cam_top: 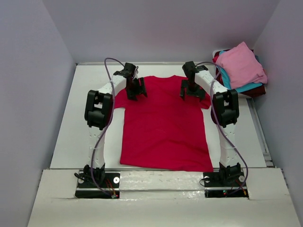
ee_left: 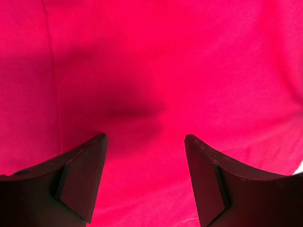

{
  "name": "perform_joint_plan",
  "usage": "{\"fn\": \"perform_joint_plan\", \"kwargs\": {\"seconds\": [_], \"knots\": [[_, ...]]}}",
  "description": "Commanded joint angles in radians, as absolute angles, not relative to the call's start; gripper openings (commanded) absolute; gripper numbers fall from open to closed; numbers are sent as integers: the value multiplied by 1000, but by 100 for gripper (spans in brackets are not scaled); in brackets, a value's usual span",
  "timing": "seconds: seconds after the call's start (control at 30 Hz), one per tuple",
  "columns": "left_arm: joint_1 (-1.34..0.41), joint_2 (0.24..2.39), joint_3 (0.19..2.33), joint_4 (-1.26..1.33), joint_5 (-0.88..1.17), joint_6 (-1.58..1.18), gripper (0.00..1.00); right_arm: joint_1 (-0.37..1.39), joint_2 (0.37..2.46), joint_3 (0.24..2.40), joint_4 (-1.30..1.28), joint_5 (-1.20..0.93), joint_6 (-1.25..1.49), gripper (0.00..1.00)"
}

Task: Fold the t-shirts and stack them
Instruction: Flatten the tshirt out

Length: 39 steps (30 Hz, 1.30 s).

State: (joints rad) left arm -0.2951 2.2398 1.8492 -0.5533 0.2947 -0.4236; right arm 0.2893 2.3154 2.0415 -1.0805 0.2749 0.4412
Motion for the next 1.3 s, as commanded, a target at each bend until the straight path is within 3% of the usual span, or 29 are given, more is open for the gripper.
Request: {"fn": "perform_joint_plan", "kwargs": {"seconds": [0.0,0.37,0.77,1.27], "knots": [[-311,2250,1810,-522,362,-426,78,288,2338,2077,-1080,252,439,100],[-299,2221,1714,-526,264,-457,78,288,2350,2048,-1062,224,425,100],[-137,2086,1551,-488,209,-474,78,288,2365,2074,-1066,186,405,100],[-61,2077,1562,-506,193,-446,78,298,2379,2175,-1121,219,385,100]]}}
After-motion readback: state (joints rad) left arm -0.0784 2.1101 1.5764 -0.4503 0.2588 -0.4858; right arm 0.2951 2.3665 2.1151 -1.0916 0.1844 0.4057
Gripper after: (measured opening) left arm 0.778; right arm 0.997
